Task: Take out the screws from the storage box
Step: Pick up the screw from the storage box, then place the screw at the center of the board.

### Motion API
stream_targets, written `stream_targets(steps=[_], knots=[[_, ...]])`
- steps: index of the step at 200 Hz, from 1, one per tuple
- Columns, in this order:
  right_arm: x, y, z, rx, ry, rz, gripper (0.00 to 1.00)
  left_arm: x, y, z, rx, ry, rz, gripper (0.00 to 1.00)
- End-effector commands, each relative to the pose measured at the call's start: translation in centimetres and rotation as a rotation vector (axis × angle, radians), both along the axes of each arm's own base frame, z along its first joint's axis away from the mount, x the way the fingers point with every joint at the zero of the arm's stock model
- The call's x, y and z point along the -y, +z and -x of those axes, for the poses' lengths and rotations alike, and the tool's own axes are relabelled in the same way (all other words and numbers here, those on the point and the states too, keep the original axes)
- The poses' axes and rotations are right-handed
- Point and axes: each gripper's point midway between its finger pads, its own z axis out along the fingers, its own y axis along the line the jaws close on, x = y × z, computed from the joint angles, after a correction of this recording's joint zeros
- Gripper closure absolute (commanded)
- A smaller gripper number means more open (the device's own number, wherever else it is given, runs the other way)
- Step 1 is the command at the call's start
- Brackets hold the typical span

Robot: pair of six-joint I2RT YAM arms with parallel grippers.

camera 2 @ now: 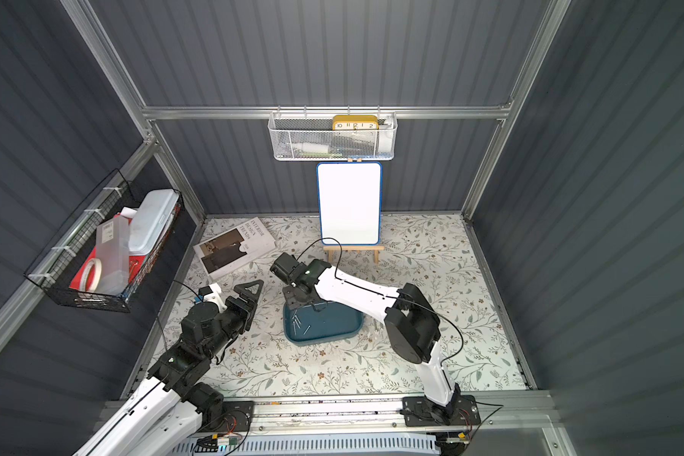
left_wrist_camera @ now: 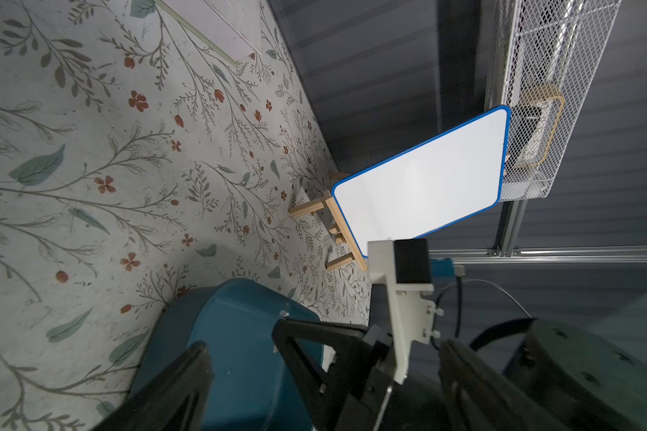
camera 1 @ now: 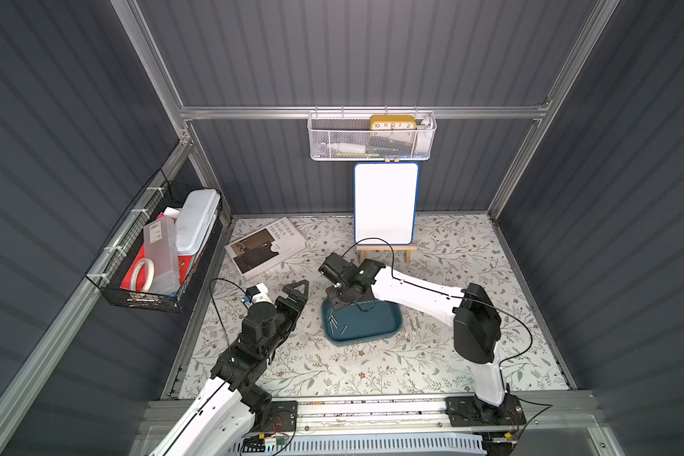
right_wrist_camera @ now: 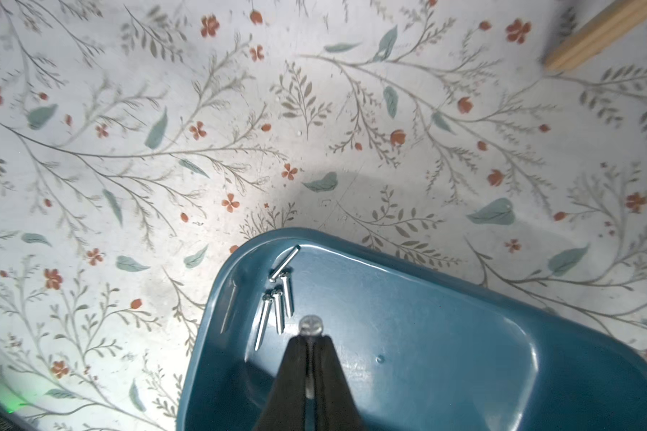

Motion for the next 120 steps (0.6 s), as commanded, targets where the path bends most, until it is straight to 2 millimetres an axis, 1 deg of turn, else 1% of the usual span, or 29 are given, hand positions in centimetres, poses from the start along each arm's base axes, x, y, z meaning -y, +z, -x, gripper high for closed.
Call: stream_targets(steps=[1,17,30,46,66,68,77,78,94,108,120], knots=[[3.2,-0.6,-0.3,-0.029,-0.079,0.017,0.96,1.6,2.2,-0.6,0.078,-0.074,0.0,0.02],[6.1,0.1,-0.4,-0.026,-0.13,0.01,0.97,2.8,2.4,-1.3,0.102,-0.125,-0.01,0.05],[9.0,1.2,-0.3,-0.005,-0.172,0.0,0.97,3.8,2.5,-2.1,0.108,-0.159,-0.025,0.06],[12.8,2.2,-0.1,0.015,-0.232,-0.009,0.96,5.0,2.5,-3.3,0.113,-0.196,-0.052,0.07],[17.8,2.3,0.3,0.025,-0.315,-0.011,0.95,6.5,2.3,-4.7,0.107,-0.237,-0.082,0.11],[18.3,2.0,0.5,0.021,-0.322,-0.002,0.95,6.6,2.2,-4.8,0.104,-0.241,-0.085,0.11],[20.5,1.7,0.8,0.029,-0.36,0.01,0.95,7.2,1.8,-5.3,0.095,-0.255,-0.095,0.13],[20.7,1.9,0.8,0.033,-0.364,0.007,0.95,7.2,1.8,-5.4,0.095,-0.257,-0.097,0.13],[23.8,0.8,1.6,0.029,-0.417,0.039,0.94,8.2,1.3,-6.1,0.08,-0.28,-0.111,0.14],[25.7,-0.3,2.4,0.01,-0.451,0.05,0.94,8.9,0.7,-6.5,0.063,-0.295,-0.122,0.14],[26.6,-1.2,3.0,-0.014,-0.472,0.052,0.93,9.4,0.2,-6.7,0.048,-0.301,-0.128,0.15]])
